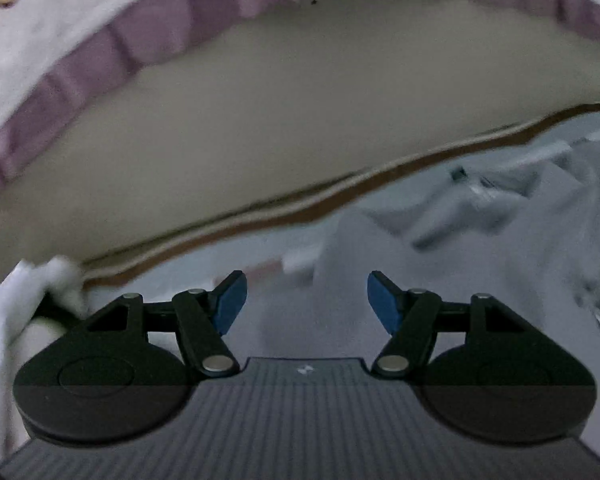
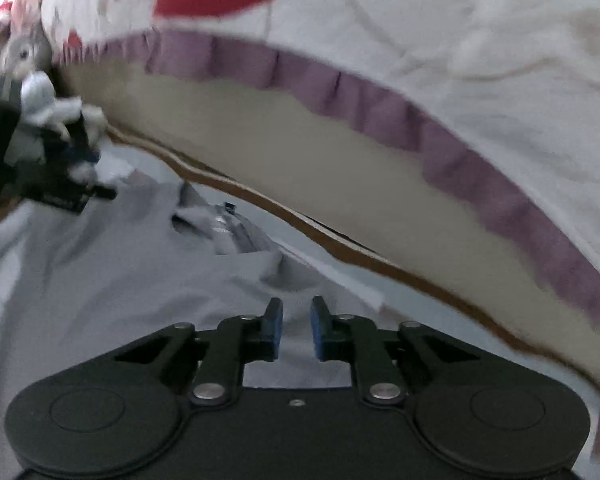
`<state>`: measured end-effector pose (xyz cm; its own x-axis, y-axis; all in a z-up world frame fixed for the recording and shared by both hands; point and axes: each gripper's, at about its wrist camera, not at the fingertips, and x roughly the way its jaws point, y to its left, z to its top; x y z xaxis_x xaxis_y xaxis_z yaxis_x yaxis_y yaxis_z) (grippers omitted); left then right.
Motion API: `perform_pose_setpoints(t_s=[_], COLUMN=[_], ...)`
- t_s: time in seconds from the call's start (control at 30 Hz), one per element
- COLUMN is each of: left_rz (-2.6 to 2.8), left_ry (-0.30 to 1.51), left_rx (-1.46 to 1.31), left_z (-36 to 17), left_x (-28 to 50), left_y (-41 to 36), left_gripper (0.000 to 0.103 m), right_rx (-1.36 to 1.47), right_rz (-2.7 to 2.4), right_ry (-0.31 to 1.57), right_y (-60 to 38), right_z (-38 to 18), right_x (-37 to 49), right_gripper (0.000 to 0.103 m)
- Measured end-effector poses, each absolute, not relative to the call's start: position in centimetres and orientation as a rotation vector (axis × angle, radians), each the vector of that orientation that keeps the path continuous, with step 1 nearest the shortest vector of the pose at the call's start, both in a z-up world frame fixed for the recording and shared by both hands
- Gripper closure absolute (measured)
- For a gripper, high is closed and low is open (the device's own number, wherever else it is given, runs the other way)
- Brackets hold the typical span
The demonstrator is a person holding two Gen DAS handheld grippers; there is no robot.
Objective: Fold clothes
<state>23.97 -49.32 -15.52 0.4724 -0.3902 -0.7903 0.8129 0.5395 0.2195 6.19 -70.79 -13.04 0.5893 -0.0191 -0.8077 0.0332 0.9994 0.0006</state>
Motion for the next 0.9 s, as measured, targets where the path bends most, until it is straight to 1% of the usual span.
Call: perform_pose_setpoints(t_s=[0.03,0.07,0.2,0.3,0.33,0.37,0.4,0.43,0.5,0.63,0.67,0.77,0.87,0.9], left_rz=[-0.806,-0.809,-0.799,-0.763,-0.761,-0.767,-0.774,-0.780,-0.786,-0.781,-0.780,-0.781,-0.793,-0.796], left_ry=[0.762,0.769,0.799,0.853,0.863,0.869,0.874,0.879,0.857,0.843,0.844,0.845,0.822,0.811], left_rx=[0.643,0.643,0.622,0.583,0.577,0.586,0.599,0.612,0.622,0.628,0.623,0.603,0.626,0.643], left_z=[-16.2,-16.7,-18.5,-19.6,-19.9,-20.1,-20.3,-20.6,-20.5,-20.6,-20.6,-20.4,-20.5,-20.6], left_x=[24.4,24.7,25.9,27.0,27.1,27.1,27.1,27.1,26.8,27.0,27.1,27.2,26.6,26.4], left_y=[-49.6,-49.7,-49.1,-48.1,-47.7,-47.4,-47.2,-47.0,-46.7,-46.8,-46.8,-47.0,-47.1,-47.1], left_gripper=[0.037,0.037,0.037,0.037,0.037,0.036,0.035,0.033,0.031,0.026,0.025,0.025,0.024,0.023], right_rx=[0.003,-0.001,0.023,-0.046,-0.049,-0.022,0.014,0.022,-0.034,0.148,0.155,0.086,0.080,0.067], right_rz=[-0.029,-0.041,-0.018,-0.065,-0.085,-0.075,-0.039,-0.008,-0.002,-0.161,-0.199,-0.313,-0.312,-0.294], right_ry=[0.962,0.981,1.112,1.114,1.103,1.093,1.087,1.066,0.977,0.779,0.761,0.792,0.934,0.991], right_y=[-71.5,-72.2,-74.1,-73.9,-73.8,-73.7,-73.5,-73.1,-72.1,-72.8,-72.7,-72.0,-71.2,-70.8], right_z=[-14.2,-15.5,-19.8,-21.2,-21.5,-21.8,-21.9,-21.8,-20.8,-17.9,-17.5,-17.2,-19.2,-20.1], right_x=[7.6,8.7,9.7,8.8,8.4,7.9,7.5,6.7,4.4,-0.6,-1.5,-2.6,-1.9,-1.8], right_gripper=[0.047,0.043,0.043,0.044,0.050,0.086,0.095,0.095,0.095,0.095,0.096,0.096,0.095,0.095])
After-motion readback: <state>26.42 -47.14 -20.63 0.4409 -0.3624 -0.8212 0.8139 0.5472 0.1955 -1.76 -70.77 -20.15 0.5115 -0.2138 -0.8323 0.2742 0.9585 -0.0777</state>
